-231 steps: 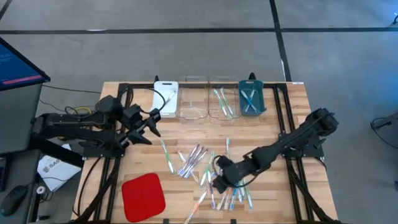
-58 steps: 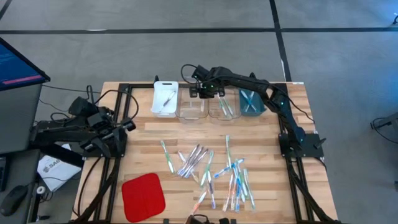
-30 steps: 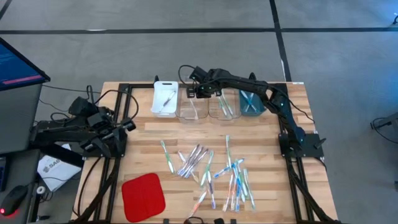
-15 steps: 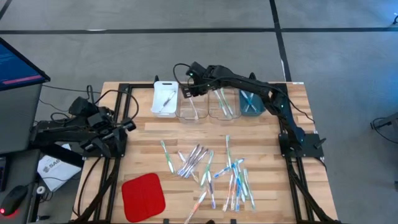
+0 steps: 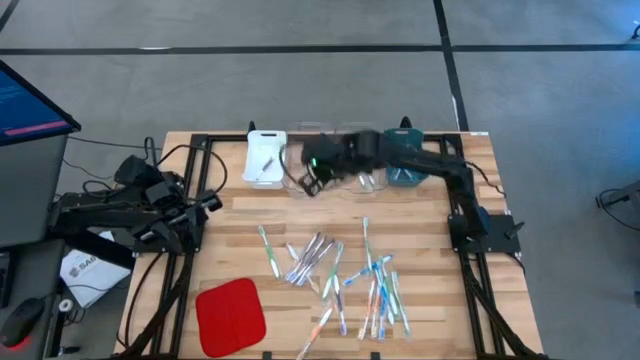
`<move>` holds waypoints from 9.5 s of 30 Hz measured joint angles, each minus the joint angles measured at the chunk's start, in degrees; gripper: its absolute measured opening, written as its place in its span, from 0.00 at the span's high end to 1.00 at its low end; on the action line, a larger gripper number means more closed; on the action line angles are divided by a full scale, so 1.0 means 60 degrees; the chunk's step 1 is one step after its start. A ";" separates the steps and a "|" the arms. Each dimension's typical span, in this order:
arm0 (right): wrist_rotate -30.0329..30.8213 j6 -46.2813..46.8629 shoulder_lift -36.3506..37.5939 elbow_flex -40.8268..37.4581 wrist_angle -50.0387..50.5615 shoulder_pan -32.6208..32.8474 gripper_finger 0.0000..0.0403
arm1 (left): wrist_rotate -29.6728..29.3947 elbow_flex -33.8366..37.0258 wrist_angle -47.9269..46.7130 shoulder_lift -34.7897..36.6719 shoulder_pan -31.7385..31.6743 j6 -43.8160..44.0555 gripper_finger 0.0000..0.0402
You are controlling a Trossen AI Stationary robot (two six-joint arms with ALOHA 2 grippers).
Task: Pick & Place Toothbrushes
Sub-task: Move the colored toothbrushes from the right to the center of the table, then put the violet toothbrush into the white bin
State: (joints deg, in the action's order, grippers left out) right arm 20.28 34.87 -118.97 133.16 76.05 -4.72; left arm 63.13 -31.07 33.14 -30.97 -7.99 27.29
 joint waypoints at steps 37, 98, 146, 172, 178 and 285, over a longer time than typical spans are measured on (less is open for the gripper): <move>-0.6184 0.8668 0.0417 -0.3190 0.2341 0.8404 0.94 | -0.0882 -0.0004 0.0296 -0.0726 0.0000 0.0000 0.60; -0.5659 0.1916 0.0523 -0.9898 -0.4655 0.5270 1.00 | -0.1100 0.0004 0.0670 -0.1047 -0.0004 -0.0076 0.60; 0.2423 -0.4212 0.3405 -0.9335 -1.0267 0.5140 1.00 | -0.2259 0.0004 0.0723 -0.1605 0.1309 -0.0330 0.60; -0.4597 -0.3316 0.6999 -1.4247 -1.8354 0.0113 0.91 | -1.4304 -0.1238 -0.6744 -0.5486 0.5309 0.1307 0.60; -0.4882 -0.3377 0.7451 -1.2805 -1.5172 0.0128 0.85 | -1.3224 -0.3124 -0.9692 -0.7791 0.4360 0.2795 0.60; -0.4792 -0.4461 0.7813 -1.2705 -1.3192 0.0603 0.84 | -1.5070 -0.2659 -0.9674 -0.4732 -0.0894 -0.1042 0.97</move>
State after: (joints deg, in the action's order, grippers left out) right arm -8.47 8.11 -72.09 56.93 -3.10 -1.10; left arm -27.29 -47.03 -24.91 -59.36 -13.36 21.04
